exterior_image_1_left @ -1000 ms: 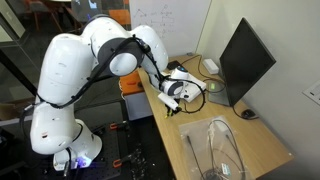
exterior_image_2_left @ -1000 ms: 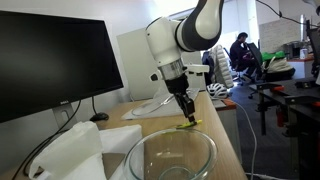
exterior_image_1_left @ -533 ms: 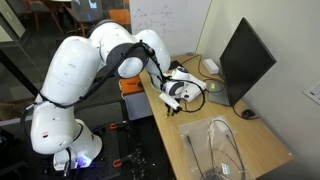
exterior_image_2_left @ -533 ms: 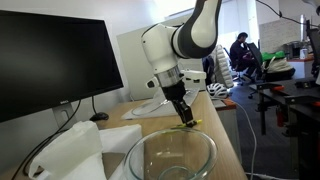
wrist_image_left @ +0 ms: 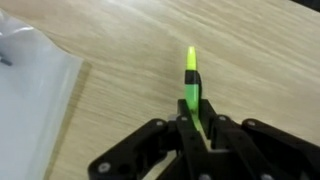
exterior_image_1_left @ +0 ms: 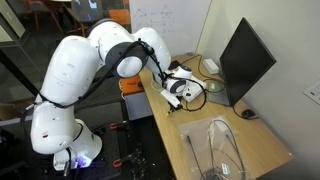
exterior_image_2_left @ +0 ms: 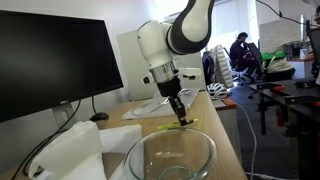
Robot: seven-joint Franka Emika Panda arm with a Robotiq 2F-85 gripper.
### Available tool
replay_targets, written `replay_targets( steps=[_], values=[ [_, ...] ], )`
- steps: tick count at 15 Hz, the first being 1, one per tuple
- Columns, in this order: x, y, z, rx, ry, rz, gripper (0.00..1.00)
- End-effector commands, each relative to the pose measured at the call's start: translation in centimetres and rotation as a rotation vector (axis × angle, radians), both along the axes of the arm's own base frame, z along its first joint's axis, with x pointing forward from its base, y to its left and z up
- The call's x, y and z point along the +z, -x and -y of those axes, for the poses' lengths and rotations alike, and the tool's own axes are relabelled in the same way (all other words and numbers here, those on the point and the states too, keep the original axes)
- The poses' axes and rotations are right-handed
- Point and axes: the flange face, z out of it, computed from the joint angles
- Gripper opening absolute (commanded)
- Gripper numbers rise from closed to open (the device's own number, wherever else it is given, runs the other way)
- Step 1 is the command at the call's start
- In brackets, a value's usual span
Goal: Put the marker in the glass bowl
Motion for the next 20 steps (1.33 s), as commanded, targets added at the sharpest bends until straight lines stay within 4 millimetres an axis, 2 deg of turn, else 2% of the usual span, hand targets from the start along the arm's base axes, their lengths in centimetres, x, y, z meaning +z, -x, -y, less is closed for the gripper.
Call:
replay_targets(
  steps=[1, 3, 7, 10, 13, 15, 20],
  values=[
    [3.9, 0.3, -0.6, -0.074, -0.025, -0.028, 0.04],
    [6.9, 0.7, -2.0, -0.022, -0.047, 0.0, 0.04],
    [12.3, 1.9, -7.2, 0.137, -0.06, 0.05, 0.04],
    [14.3, 2.8, -11.9, 0.249, -0.082, 0.077, 0.04],
    [13.6, 3.3, -16.2, 0.33, -0.12, 0.128, 0.04],
    [12.3, 3.3, -18.1, 0.354, -0.12, 0.14, 0.04],
    [7.9, 2.2, -20.7, 0.426, -0.089, 0.15, 0.04]
  ],
)
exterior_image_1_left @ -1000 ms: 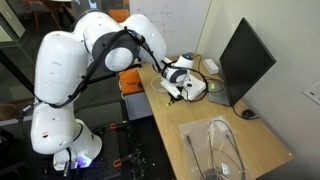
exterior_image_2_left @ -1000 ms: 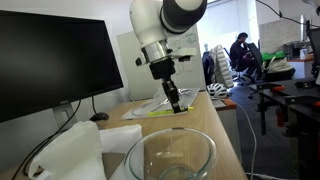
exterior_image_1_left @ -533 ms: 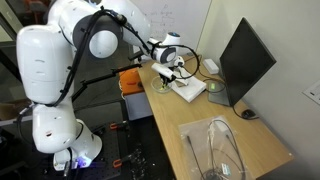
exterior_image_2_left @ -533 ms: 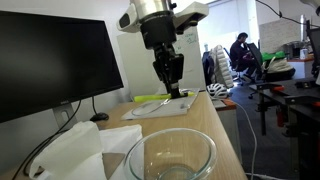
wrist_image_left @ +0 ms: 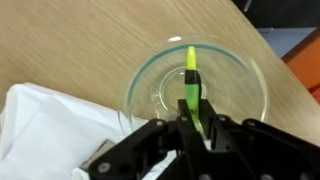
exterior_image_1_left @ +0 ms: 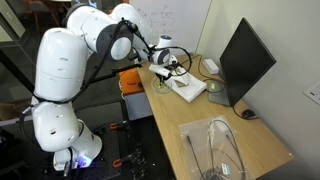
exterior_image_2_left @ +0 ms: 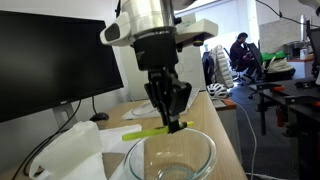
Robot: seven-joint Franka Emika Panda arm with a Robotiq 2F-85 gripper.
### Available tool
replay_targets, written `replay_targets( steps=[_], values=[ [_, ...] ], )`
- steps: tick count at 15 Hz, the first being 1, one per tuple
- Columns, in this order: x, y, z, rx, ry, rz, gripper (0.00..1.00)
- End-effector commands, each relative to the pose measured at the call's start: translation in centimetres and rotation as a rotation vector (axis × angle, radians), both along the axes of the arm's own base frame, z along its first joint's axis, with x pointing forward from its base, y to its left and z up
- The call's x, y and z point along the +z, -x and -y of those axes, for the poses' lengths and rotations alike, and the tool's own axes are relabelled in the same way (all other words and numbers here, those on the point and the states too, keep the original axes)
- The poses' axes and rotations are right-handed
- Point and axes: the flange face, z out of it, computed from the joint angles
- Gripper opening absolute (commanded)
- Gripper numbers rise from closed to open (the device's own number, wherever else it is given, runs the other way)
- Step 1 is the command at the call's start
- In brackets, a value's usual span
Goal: Put the marker in the glass bowl
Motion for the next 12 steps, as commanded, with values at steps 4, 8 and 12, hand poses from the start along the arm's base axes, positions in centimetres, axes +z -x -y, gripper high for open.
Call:
replay_targets(
  steps=[4, 8, 12],
  values=[
    [-2.0, -1.7, -2.3, 0.049, -0.007, 0.054, 0.5],
    [0.7, -0.9, -0.8, -0.014, 0.011, -0.024, 0.81],
    [4.4, 0.8, 3.3, -0.098, 0.065, -0.168, 1.0]
  ],
)
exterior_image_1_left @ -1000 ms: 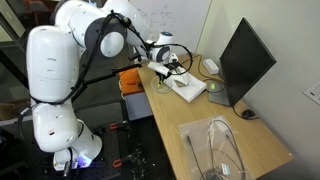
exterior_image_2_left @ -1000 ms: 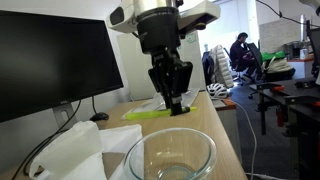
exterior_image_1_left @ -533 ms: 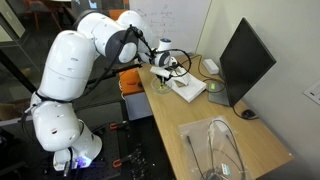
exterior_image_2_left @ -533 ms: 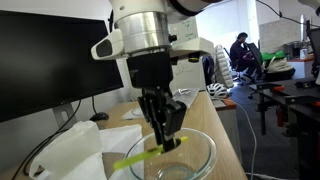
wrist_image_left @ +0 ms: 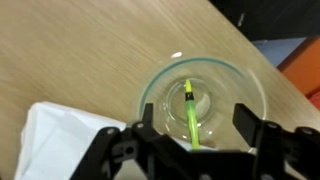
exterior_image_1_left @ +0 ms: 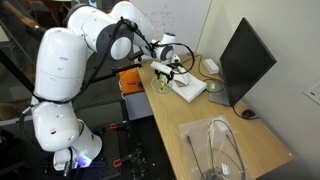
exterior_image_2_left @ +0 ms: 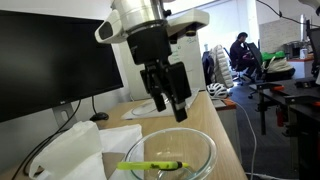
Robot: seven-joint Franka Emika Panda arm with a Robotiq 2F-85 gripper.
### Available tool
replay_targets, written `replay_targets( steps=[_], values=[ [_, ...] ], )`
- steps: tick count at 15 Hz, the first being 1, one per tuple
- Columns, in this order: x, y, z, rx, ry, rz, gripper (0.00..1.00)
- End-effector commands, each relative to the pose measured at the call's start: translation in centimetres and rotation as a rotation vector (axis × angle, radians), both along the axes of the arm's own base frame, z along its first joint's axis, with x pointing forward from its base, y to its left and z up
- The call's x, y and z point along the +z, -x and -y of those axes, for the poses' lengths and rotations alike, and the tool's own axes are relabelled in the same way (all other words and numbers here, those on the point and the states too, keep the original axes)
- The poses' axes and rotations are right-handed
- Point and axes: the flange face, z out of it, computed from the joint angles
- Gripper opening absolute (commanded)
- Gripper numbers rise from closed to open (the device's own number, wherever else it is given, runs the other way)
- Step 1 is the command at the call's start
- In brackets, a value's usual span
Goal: Put the marker in the glass bowl
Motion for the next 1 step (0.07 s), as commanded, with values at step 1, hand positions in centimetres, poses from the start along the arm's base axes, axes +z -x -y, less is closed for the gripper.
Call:
replay_targets(
  steps=[1],
  values=[
    [3.51, 2.36, 3.26, -0.051, 0.003, -0.101, 1.0]
  ],
)
